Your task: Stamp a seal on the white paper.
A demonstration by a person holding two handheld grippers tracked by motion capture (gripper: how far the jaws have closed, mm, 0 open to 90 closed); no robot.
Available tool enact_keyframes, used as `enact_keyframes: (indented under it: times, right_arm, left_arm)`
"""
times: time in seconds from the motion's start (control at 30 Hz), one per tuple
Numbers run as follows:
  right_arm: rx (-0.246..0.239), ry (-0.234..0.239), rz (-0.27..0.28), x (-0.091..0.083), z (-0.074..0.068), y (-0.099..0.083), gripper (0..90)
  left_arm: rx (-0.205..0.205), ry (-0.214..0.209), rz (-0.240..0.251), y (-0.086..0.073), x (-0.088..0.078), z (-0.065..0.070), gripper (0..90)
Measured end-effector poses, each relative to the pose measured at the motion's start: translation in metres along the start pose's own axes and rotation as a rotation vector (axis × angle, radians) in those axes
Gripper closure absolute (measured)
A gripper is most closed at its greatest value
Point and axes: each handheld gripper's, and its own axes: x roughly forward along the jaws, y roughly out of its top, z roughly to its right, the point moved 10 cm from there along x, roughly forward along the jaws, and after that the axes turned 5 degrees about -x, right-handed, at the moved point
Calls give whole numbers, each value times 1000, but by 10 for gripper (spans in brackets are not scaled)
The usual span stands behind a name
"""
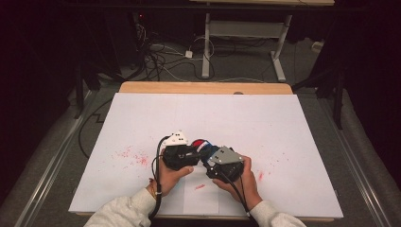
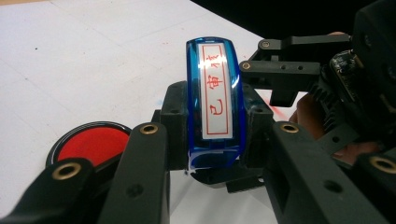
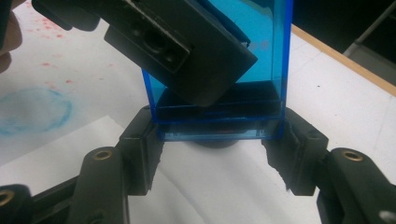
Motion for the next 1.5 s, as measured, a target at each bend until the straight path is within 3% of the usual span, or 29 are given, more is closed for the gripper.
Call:
enact_keyframes:
  times: [0.17,0.47,0.73,1.0,1.5]
  right_arm:
    - [0,12,15,-1,0,1,398]
    - [-8,17,3,-2,0,-2,348]
    - [-32,-21,35,-16,12,3,333]
    - [-27,-52,54,-33,27,2,325]
    - [-22,-107,48,-62,48,-18,318]
  left_arm:
    - [9,4,2,3,-3,1,675]
    - [30,50,34,13,-15,-6,676]
    - [57,83,26,13,-22,-11,676]
    - [90,106,2,8,-24,-12,676]
    - [122,146,-20,3,-27,-16,675]
